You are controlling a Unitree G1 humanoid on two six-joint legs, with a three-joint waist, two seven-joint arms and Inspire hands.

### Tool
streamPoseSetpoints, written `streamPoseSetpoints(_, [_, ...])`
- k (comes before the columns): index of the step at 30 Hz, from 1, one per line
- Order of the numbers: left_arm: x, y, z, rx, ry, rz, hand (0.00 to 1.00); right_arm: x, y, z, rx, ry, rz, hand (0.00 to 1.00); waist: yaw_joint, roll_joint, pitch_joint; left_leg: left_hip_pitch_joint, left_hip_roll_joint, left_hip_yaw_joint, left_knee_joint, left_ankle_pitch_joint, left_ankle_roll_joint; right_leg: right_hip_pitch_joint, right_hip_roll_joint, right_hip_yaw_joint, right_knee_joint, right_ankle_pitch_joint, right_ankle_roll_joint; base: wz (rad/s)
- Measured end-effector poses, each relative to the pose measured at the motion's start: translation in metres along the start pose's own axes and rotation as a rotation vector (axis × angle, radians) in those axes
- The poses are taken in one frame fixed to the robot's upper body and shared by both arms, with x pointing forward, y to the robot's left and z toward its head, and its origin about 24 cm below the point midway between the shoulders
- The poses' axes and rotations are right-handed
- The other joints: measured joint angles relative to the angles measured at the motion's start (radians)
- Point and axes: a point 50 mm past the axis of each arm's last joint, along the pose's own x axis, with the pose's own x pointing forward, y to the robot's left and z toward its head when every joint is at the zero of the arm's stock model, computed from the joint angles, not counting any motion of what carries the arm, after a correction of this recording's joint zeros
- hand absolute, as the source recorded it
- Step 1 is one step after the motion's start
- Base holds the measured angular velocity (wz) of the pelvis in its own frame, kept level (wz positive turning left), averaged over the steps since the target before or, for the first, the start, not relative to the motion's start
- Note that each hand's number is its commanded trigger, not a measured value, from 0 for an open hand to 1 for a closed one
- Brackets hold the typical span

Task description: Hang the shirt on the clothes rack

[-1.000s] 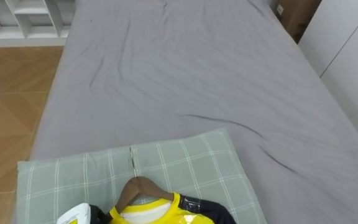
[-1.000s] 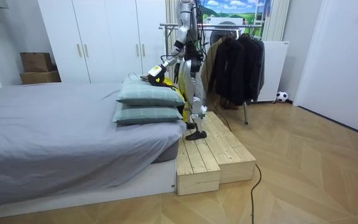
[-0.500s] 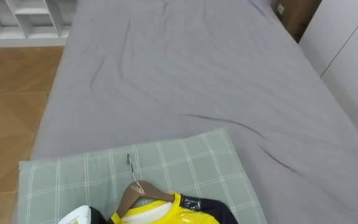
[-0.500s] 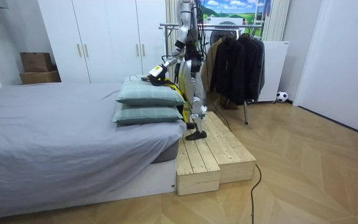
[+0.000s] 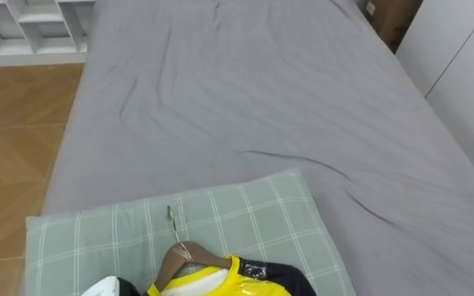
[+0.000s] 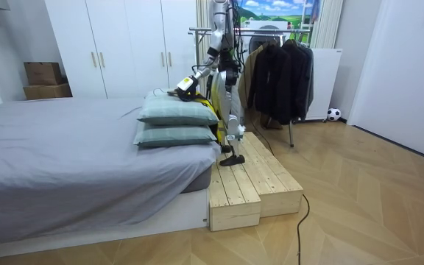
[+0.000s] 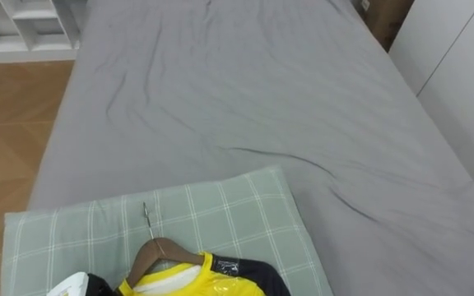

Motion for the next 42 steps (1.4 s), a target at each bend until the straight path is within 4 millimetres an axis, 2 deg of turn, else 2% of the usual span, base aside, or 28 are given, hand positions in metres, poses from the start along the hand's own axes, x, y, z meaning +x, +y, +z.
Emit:
streamPoseSetpoints(5, [-0.002, -0.003, -0.001, -0.052, 0.021, -0.008, 1.00, 0.000, 0.000, -0.001, -0.001, 0.001, 0.001, 0.00, -0.001, 0.003, -0.0008, 0.019, 0.000, -0.002, -0.004, -0.001, 0.000, 0.016, 0.004, -0.002, 0.001, -0.003, 0.001, 0.00])
streamPoseSetpoints(11, [-0.003, -0.002, 0.001, -0.086, 0.018, -0.001, 1.00, -0.001, -0.003, -0.005, 0.004, 0.001, -0.006, 0.00, 0.000, 0.014, -0.0085, 0.022, 0.000, -0.009, -0.003, -0.002, -0.001, 0.022, 0.005, -0.005, 0.001, -0.004, 0.002, 0.01])
streamPoseSetpoints(18, [-0.003, 0.015, 0.017, -0.146, -0.079, 0.094, 1.00, -0.002, -0.008, -0.013, 0.026, -0.007, -0.004, 0.00, 0.003, 0.028, -0.0133, 0.061, -0.001, -0.012, -0.005, -0.003, -0.002, 0.062, 0.005, -0.001, 0.000, -0.011, 0.004, 0.00])
streamPoseSetpoints(22, [-0.006, 0.019, 0.019, -0.156, -0.102, 0.117, 1.00, -0.003, -0.010, -0.017, 0.054, -0.001, -0.011, 0.00, 0.003, 0.033, -0.0139, 0.074, -0.001, -0.014, -0.008, -0.004, -0.003, 0.076, 0.007, 0.005, -0.001, -0.013, 0.005, 0.02])
streamPoseSetpoints(27, [-0.008, 0.040, 0.034, -0.194, -0.192, 0.205, 1.00, -0.005, -0.014, -0.024, 0.099, -0.013, -0.025, 0.00, -0.004, 0.046, -0.0108, 0.117, -0.001, -0.032, -0.010, -0.007, -0.002, 0.133, 0.007, -0.006, -0.013, -0.016, 0.008, 0.10])
streamPoseSetpoints(33, [-0.007, 0.062, 0.043, -0.210, -0.261, 0.284, 1.00, -0.007, -0.020, -0.033, 0.157, -0.006, -0.046, 0.00, -0.005, 0.056, -0.0135, 0.134, 0.001, -0.035, -0.009, -0.014, -0.003, 0.151, 0.011, -0.006, -0.012, -0.019, 0.007, 0.00])
streamPoseSetpoints(38, [-0.007, 0.066, 0.045, -0.212, -0.273, 0.298, 1.00, -0.008, -0.022, -0.037, 0.167, 0.000, -0.053, 0.00, -0.008, 0.059, -0.0155, 0.149, 0.001, -0.035, -0.009, -0.014, -0.003, 0.164, 0.011, -0.005, -0.013, -0.020, 0.007, 0.00])
streamPoseSetpoints(42, [-0.007, 0.069, 0.047, -0.222, -0.282, 0.308, 1.00, -0.008, -0.024, -0.040, 0.185, 0.006, -0.062, 0.00, -0.011, 0.058, -0.0134, 0.169, 0.001, -0.037, -0.011, -0.016, -0.004, 0.185, 0.011, -0.007, -0.014, -0.024, 0.009, 0.01])
